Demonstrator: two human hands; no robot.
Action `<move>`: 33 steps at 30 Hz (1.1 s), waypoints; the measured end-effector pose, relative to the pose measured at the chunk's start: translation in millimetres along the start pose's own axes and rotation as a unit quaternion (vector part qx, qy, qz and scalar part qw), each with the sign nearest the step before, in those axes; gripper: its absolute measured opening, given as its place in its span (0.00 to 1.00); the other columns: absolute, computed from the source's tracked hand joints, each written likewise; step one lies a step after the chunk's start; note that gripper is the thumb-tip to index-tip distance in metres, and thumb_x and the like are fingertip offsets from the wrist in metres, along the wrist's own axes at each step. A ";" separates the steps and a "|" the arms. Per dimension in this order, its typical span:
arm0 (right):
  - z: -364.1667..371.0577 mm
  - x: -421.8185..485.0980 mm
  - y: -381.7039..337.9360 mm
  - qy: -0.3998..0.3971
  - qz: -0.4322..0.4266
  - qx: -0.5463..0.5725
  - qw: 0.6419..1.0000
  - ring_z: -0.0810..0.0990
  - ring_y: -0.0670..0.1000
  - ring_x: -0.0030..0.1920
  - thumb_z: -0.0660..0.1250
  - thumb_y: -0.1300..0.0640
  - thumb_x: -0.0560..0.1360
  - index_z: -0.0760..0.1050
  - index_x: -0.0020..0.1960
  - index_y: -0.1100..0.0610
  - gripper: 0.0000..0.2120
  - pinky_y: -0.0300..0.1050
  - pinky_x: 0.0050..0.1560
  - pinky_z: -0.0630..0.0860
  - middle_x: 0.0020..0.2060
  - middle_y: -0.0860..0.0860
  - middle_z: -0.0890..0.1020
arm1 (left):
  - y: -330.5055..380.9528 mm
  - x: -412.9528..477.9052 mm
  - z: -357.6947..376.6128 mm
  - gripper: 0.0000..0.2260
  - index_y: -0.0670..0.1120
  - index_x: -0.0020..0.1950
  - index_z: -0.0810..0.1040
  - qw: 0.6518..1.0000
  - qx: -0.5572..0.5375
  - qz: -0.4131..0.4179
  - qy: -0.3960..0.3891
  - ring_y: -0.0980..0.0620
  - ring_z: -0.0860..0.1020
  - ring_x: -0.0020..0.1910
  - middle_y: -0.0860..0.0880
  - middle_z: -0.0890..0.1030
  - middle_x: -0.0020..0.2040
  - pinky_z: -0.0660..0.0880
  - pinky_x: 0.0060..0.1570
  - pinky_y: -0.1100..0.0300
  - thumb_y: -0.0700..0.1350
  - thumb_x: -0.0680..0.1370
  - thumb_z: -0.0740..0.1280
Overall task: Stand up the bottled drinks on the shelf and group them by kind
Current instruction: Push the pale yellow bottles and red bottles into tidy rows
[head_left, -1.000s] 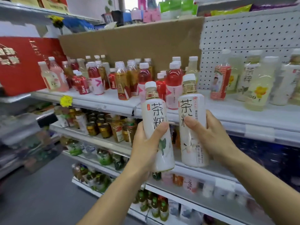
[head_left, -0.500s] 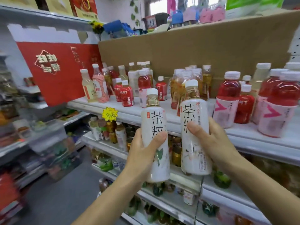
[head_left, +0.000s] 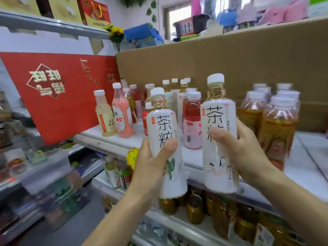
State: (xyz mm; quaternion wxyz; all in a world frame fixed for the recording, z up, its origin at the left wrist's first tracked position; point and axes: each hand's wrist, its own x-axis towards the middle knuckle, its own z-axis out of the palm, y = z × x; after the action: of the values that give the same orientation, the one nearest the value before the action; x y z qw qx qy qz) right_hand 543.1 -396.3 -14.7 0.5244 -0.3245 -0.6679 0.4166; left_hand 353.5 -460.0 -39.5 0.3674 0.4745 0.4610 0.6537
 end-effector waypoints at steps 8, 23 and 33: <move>64.7 73.6 -23.5 0.065 -0.039 -0.003 0.997 0.86 0.54 0.43 0.75 0.42 0.67 0.77 0.54 0.49 0.20 0.56 0.43 0.84 0.44 0.51 0.86 | 26.2 117.1 -71.6 0.21 0.45 0.61 0.77 0.997 -0.001 0.050 -0.060 0.39 0.84 0.49 0.40 0.84 0.51 0.82 0.47 0.44 0.51 0.71 0.71; 105.2 245.0 -71.2 0.190 -0.060 -0.046 0.979 0.85 0.51 0.49 0.77 0.45 0.64 0.70 0.57 0.48 0.26 0.55 0.49 0.83 0.52 0.52 0.84 | 95.4 309.8 -47.0 0.24 0.48 0.67 0.67 0.981 0.010 0.179 -0.076 0.56 0.80 0.51 0.51 0.78 0.56 0.79 0.45 0.62 0.53 0.76 0.72; 103.5 270.2 -38.5 0.117 0.052 -0.190 0.974 0.83 0.46 0.43 0.78 0.59 0.68 0.68 0.60 0.54 0.27 0.38 0.34 0.77 0.47 0.51 0.82 | 45.1 347.5 -37.5 0.34 0.50 0.64 0.65 0.981 0.066 0.157 -0.091 0.48 0.81 0.53 0.47 0.79 0.54 0.80 0.55 0.44 0.45 0.62 0.77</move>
State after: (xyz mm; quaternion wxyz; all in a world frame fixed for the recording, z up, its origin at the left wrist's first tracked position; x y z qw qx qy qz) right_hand 378.1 -200.6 125.5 0.5054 -0.4985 -0.6513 0.2683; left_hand 218.4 -164.3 96.6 0.2686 0.6219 0.3869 0.6256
